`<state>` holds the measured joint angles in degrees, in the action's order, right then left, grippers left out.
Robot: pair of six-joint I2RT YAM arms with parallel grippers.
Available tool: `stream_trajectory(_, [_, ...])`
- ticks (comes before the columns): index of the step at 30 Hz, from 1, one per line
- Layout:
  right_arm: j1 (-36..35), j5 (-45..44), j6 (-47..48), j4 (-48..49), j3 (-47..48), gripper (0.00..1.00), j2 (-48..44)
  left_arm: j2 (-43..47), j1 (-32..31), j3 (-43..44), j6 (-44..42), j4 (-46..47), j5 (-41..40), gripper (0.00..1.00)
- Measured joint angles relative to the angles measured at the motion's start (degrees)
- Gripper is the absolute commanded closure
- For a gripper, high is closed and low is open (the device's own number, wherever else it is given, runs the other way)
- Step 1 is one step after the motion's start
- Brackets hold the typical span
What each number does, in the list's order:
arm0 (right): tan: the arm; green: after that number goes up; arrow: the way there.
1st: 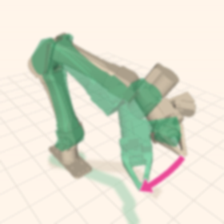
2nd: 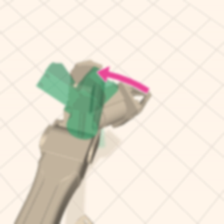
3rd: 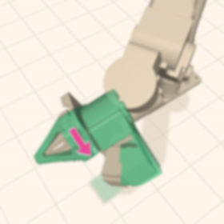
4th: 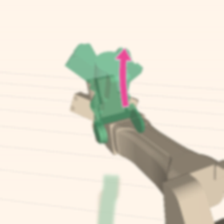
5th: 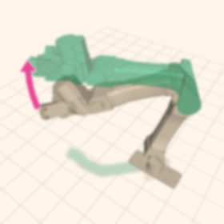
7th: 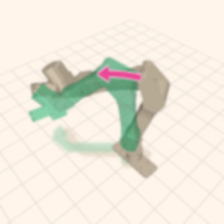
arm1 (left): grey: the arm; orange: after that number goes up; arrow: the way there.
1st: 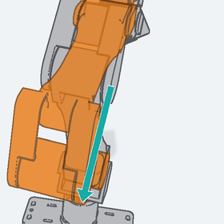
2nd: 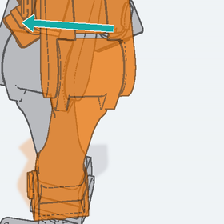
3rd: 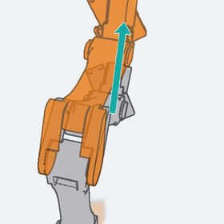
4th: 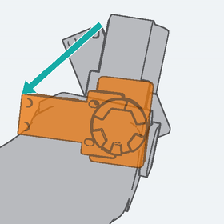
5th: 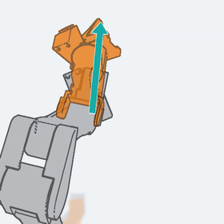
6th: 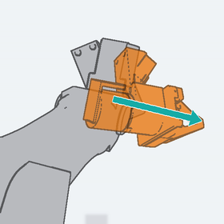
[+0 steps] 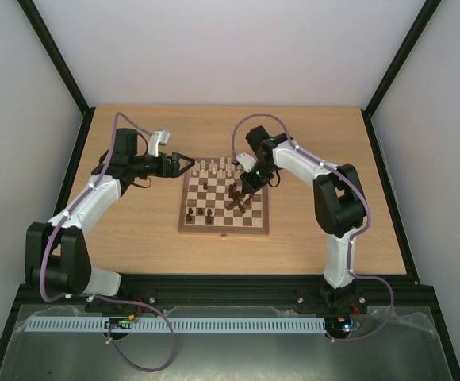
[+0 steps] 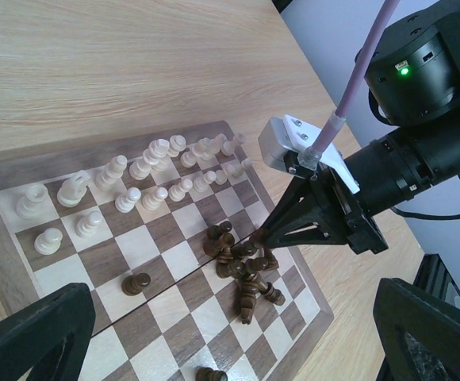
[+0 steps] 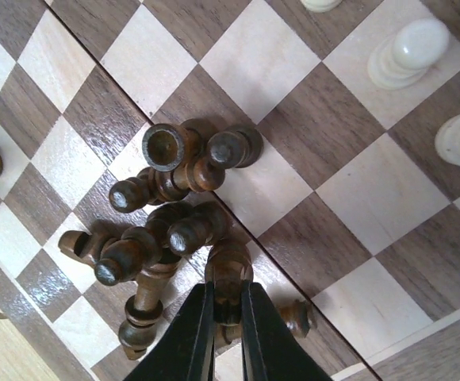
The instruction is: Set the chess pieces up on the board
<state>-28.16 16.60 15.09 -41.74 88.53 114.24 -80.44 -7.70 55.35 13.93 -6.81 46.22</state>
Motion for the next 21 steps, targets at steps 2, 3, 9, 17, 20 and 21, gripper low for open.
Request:
stream_trajectory(2, [0.00,-0.94,-0.11,0.24,0.09,0.97,0.00,-0.07,0.00,0.00,0.02,0.02,0.20,0.01])
stream_trajectory(3, [0.00,-1.16,-0.11,0.28,0.09,0.98,0.00,-0.09,0.00,0.00,0.02,0.07,0.31,0.01])
stream_trajectory(9, [0.00,-3.87,-0.11,0.90,0.48,0.99,0.00,-0.17,0.00,0.00,0.31,0.11,0.70,0.01])
stream_trajectory(17, [0.00,-6.21,-0.07,2.05,2.62,0.99,-0.02,-0.24,0.00,0.00,0.33,0.11,0.74,0.01])
stream_trajectory(20, [0.00,-6.71,0.09,2.05,2.62,0.99,-0.13,-0.26,0.00,0.00,0.11,0.07,0.63,0.01])
stream_trajectory(21, [0.00,-6.84,0.15,2.03,2.60,0.98,-0.37,-0.26,0.00,0.00,0.00,0.04,0.42,0.01])
